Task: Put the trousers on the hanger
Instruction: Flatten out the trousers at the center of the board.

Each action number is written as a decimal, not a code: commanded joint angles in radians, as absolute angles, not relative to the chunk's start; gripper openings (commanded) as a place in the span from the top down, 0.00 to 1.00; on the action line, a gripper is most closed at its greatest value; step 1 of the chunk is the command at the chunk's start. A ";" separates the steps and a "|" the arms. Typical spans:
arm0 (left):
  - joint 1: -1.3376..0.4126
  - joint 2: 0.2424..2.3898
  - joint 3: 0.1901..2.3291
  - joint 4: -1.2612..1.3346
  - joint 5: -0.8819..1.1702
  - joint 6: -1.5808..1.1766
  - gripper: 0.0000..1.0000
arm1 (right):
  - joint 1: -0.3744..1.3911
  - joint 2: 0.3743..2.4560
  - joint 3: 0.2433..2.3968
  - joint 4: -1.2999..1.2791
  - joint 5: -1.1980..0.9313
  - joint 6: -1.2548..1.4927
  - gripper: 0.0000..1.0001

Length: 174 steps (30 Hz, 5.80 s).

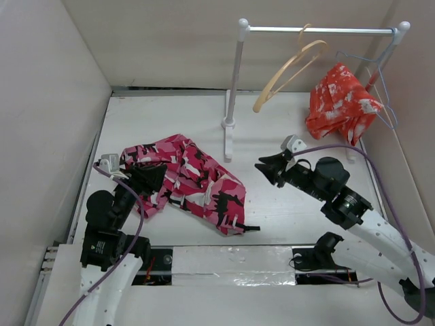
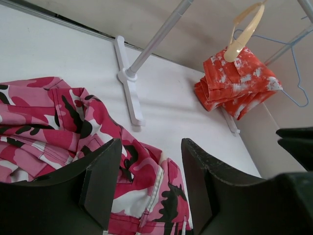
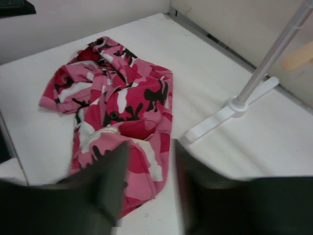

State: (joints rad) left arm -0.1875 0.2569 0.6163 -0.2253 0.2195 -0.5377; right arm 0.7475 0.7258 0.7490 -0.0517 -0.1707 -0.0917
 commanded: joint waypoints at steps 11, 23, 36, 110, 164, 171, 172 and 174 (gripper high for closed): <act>-0.181 0.389 0.683 -0.063 0.206 -0.624 0.96 | 1.156 1.061 0.939 -0.015 0.115 -0.181 1.00; -0.181 0.497 0.779 -0.161 -0.055 -0.633 0.63 | 1.360 1.547 1.067 0.170 0.163 -0.195 0.57; -0.181 0.497 0.759 -0.161 -0.075 -0.614 0.54 | 1.384 2.003 1.419 0.049 0.506 -0.324 0.33; -0.514 0.765 0.321 -0.170 -0.638 -1.022 0.46 | 0.008 0.822 0.598 0.031 -0.032 0.149 0.96; -0.161 1.735 1.499 -0.133 -0.405 -0.245 0.55 | -0.152 1.041 0.699 0.049 -0.032 0.238 0.68; -0.183 1.588 1.324 -0.198 -0.472 -0.300 0.61 | -0.141 0.899 0.641 0.098 -0.118 0.219 0.12; -0.183 1.515 1.286 -0.186 -0.456 -0.305 0.73 | -0.112 0.847 0.638 0.075 -0.132 0.213 0.23; -0.192 1.459 1.192 -0.208 -0.445 -0.322 0.89 | -0.085 0.799 0.615 0.069 -0.172 0.196 0.55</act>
